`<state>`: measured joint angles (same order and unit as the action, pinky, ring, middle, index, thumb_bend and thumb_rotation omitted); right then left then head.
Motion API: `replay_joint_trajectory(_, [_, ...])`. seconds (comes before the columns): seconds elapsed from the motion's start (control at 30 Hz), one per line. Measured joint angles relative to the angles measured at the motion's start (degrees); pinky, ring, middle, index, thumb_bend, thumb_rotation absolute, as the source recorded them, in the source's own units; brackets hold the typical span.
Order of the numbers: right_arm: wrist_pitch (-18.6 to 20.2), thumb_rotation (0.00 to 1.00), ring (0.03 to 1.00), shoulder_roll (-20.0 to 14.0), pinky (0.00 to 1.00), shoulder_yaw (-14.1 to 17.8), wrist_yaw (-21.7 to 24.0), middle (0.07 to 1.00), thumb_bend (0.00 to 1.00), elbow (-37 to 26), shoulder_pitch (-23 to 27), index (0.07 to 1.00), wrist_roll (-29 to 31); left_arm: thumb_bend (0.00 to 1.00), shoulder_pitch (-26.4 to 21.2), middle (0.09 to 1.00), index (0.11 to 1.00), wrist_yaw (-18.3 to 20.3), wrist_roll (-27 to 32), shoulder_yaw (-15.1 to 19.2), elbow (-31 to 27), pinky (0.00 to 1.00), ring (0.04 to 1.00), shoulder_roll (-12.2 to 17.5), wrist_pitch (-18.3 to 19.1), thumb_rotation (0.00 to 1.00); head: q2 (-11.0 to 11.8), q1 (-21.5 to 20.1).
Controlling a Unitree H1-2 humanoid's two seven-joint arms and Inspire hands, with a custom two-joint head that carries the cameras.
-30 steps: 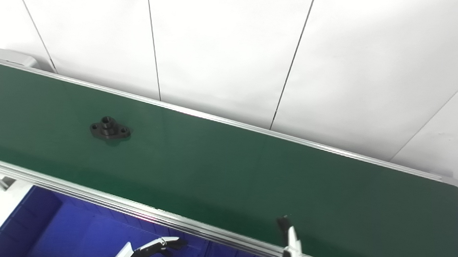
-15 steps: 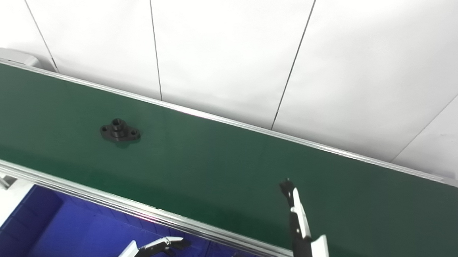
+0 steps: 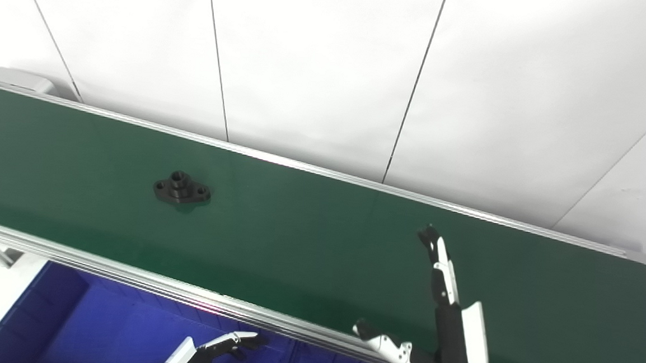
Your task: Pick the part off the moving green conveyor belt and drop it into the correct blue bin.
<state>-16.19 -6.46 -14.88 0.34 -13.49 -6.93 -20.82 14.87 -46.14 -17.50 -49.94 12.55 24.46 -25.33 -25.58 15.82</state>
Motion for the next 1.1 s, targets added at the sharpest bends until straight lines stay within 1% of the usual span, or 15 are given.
replay_joint_trajectory(0.03, [0.00, 0.59, 0.938, 0.00, 0.97, 0.26, 0.05, 0.921, 0.78, 0.17, 0.52, 1.000, -0.18, 0.87, -0.06, 0.789, 0.761, -0.02, 0.00, -0.01, 0.07, 0.64, 0.747, -0.01, 0.00, 0.73, 0.09, -0.35])
replay_joint_trajectory(0.13, [0.00, 0.60, 0.927, -0.03, 0.95, 0.79, 0.09, 0.910, 0.79, 0.79, 1.67, 1.000, -1.05, 0.87, -0.22, 0.792, 0.762, -0.10, 0.02, -0.01, 0.19, 0.65, 0.753, 0.00, 0.00, 0.72, 0.17, -0.53])
replay_joint_trajectory(0.33, [0.03, 0.59, 0.925, -0.33, 0.95, 1.80, 0.67, 0.904, 0.81, 1.61, 2.99, 0.993, -0.98, 0.87, -0.37, 0.794, 0.763, 0.08, 0.18, 0.06, 0.19, 0.64, 0.753, 0.00, 0.00, 0.73, 0.00, -1.32])
replay_joint_trajectory(0.4, [0.03, 0.59, 0.922, -0.58, 0.95, 2.02, 1.14, 0.904, 0.81, 1.62, 3.39, 0.989, -0.89, 0.86, -0.37, 0.798, 0.767, 0.09, 0.29, 0.04, 0.18, 0.65, 0.757, 0.03, 0.00, 0.72, -0.52, -1.58])
replay_joint_trajectory(0.5, [0.03, 0.59, 0.915, -0.90, 0.93, 2.41, 1.47, 0.903, 0.81, 2.02, 4.46, 0.983, -0.51, 0.87, -0.33, 0.797, 0.765, 0.08, 0.32, 0.06, 0.11, 0.65, 0.759, 0.06, 0.00, 0.72, -0.53, -1.41])
replay_joint_trajectory(0.67, [0.04, 0.61, 0.904, -1.64, 0.92, 3.26, 1.99, 0.888, 0.82, 2.93, 6.41, 0.980, -0.13, 0.86, -0.23, 0.792, 0.766, -0.06, 0.27, 0.15, 0.12, 0.64, 0.752, 0.05, 0.00, 0.72, -0.62, -1.23])
replay_joint_trajectory(0.87, [0.92, 0.61, 0.903, -2.76, 0.91, 3.81, 3.70, 0.887, 0.81, 2.91, 9.27, 0.977, -0.94, 0.87, -0.20, 0.791, 0.766, -0.40, -0.32, 0.28, 0.09, 0.64, 0.751, -0.07, 0.00, 0.74, -1.05, -1.14])
replay_joint_trajectory(1.0, [1.30, 0.60, 0.891, -3.60, 0.87, 3.93, 4.94, 0.897, 0.83, 2.90, 10.57, 0.964, -1.05, 0.87, -0.20, 0.784, 0.763, -0.73, -0.66, 0.00, 0.11, 0.64, 0.747, -0.17, 0.00, 0.73, -0.97, -1.49])
replay_joint_trajectory(1.07, [1.96, 0.60, 0.881, -3.76, 0.86, 3.93, 5.79, 0.901, 0.83, 2.87, 11.46, 0.968, -1.01, 0.87, -0.19, 0.786, 0.763, -0.72, -0.67, 0.03, 0.13, 0.64, 0.747, -0.44, 0.00, 0.73, -1.67, -1.76])
replay_joint_trajectory(1.1, [2.57, 0.59, 0.872, -3.80, 0.84, 3.93, 6.33, 0.900, 0.83, 2.86, 11.93, 0.970, -1.03, 0.87, -0.19, 0.788, 0.763, -0.71, -0.68, 0.09, 0.13, 0.64, 0.751, -0.62, 0.00, 0.72, -1.67, -1.76])
